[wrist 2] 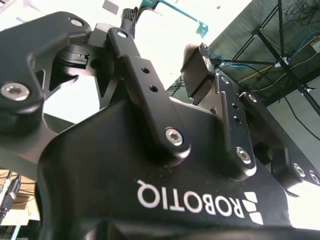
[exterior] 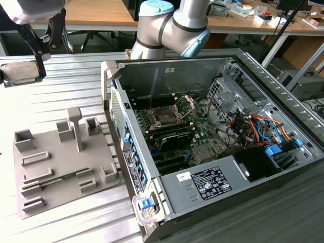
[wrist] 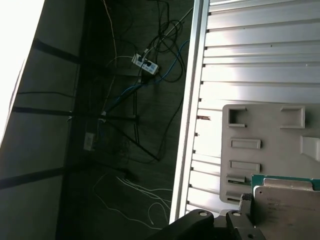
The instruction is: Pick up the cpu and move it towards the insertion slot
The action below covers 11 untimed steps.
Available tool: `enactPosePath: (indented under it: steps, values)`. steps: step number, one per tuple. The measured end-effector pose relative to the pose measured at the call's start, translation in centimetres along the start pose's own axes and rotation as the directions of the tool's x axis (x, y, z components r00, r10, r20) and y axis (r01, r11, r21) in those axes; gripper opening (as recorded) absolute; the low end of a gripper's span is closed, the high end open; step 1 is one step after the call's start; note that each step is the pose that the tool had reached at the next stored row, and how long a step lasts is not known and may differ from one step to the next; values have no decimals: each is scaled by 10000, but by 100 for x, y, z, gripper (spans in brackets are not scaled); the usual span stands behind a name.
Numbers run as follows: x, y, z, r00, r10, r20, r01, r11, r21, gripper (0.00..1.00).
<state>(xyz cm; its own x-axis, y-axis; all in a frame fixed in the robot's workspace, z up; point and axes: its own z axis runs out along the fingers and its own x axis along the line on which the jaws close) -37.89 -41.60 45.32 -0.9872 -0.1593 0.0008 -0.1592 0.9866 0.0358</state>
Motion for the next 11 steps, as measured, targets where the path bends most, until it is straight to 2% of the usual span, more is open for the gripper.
enactPosePath:
  steps: [11]
  values:
    - [-84, -14, 2, 10000, 0, 0, 0, 10000, 0, 55]
